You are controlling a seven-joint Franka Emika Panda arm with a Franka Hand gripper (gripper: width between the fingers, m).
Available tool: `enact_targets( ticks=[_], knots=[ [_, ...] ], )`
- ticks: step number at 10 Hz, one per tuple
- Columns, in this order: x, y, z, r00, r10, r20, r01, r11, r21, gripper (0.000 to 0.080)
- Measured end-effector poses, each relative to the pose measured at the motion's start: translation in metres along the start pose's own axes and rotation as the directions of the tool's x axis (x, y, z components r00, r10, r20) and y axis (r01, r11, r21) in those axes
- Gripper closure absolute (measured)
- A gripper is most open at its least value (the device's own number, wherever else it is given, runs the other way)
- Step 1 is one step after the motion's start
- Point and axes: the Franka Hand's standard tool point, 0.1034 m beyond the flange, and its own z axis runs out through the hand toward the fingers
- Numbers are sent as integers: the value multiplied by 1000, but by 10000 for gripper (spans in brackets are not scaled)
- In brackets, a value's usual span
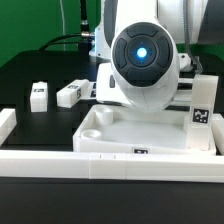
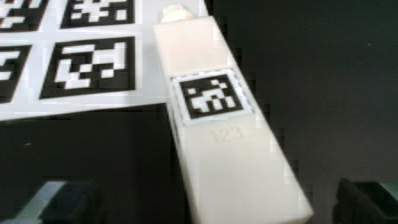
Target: Assemble desk
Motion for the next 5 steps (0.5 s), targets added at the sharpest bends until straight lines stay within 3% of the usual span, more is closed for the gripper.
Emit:
enact_targets(
  ticks=[1,3,4,5],
  knots=[
    [0,0,0,1000,0,0,0,1000,0,150],
    [0,0,-1,1000,0,-2,0,1000,1,436],
    [0,0,-2,1000,0,-3,0,1000,1,436],
    [1,1,-3,1000,1,-5,-1,1000,3,512]
  ],
)
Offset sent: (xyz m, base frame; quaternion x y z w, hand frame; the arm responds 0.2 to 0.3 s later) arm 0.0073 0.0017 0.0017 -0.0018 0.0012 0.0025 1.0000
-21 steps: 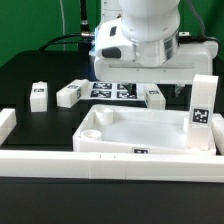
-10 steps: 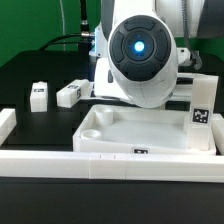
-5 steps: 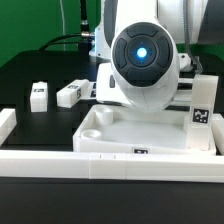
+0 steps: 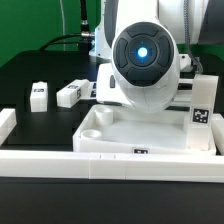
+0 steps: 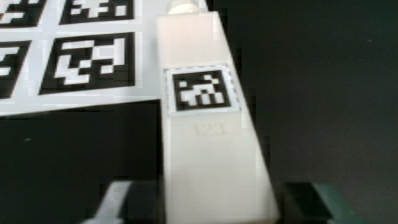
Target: Assemble desk
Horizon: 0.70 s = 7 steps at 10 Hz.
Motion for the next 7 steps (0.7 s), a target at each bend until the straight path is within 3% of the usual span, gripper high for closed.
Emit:
enact_targets(
  ticks=[4,7],
  knots=[
    [-2,0,-6,1000,-2,-6,2,1000,3,512],
    [-24,7,-35,1000,-28,4,28,1000,6,511]
  ],
)
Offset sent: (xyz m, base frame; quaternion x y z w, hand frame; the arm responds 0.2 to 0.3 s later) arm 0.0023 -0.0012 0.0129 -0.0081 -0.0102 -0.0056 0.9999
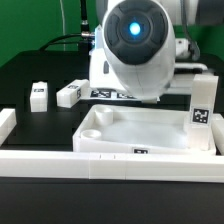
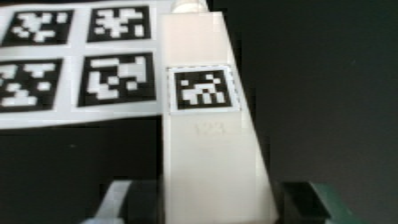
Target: Assemble desk
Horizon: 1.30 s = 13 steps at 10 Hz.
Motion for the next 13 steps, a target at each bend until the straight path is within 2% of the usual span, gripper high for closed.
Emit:
enact_targets(
  ticks=[2,3,5,8,9,11,13],
  knots=[
    [-19,4,-33,1000,-6,10,6,1000,16,511],
    [-21,4,-47,1000,-12,3,12,1000,19,511],
    [-19,1,-45,1000,-16,2,16,1000,16,511],
    [-14,2,-49,999,-15,-31,16,1000,18,509],
    [-12,1,-62,996,-35,-85,36,999,16,509],
    [-34,-2,-95,975,-42,-220,50,998,28,509],
    [-41,-8,-121,927,-57,-370,71,997,24,509]
  ],
)
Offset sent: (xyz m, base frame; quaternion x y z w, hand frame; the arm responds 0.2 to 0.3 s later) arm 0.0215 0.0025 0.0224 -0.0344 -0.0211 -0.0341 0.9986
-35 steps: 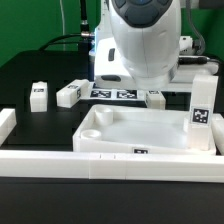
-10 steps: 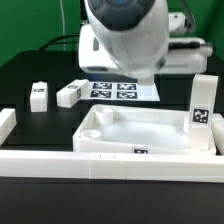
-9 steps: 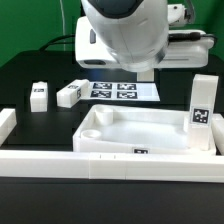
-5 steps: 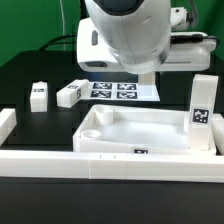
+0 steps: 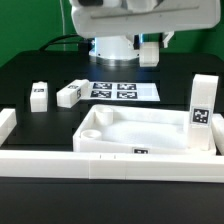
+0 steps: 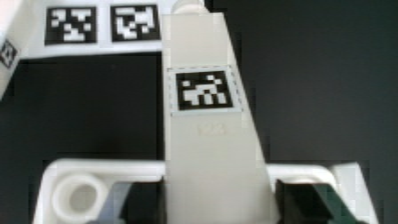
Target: Assemble desk
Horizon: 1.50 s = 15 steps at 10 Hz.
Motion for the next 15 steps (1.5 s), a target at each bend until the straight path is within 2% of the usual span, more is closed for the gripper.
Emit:
enact_targets(
  ticks=[1,2,3,4,6,7,8,11,12,14,15],
  knots=[
    [9,-1,-5,994,-1,-105,1,1000,0,509],
    [11,-1,-7,975,-1,-221,1,1000,-1,509],
    [6,-1,-5,966,-1,-257,1,1000,0,509],
    [14,-1,-11,940,-3,-340,2,1000,-2,509],
    [7,0,-41,884,-8,-467,11,1000,4,509],
    [5,-2,-51,871,6,-491,1,1000,14,509],
    [10,-8,-63,831,16,-556,-6,1000,20,509],
    [18,-6,-63,677,3,-736,-2,1000,3,509],
    [24,1,-59,632,-4,-775,-5,1000,-10,509],
    [32,18,-65,514,-6,-858,-17,1000,-17,509],
    [32,19,-64,510,-4,-860,-19,1000,-16,509]
  ],
)
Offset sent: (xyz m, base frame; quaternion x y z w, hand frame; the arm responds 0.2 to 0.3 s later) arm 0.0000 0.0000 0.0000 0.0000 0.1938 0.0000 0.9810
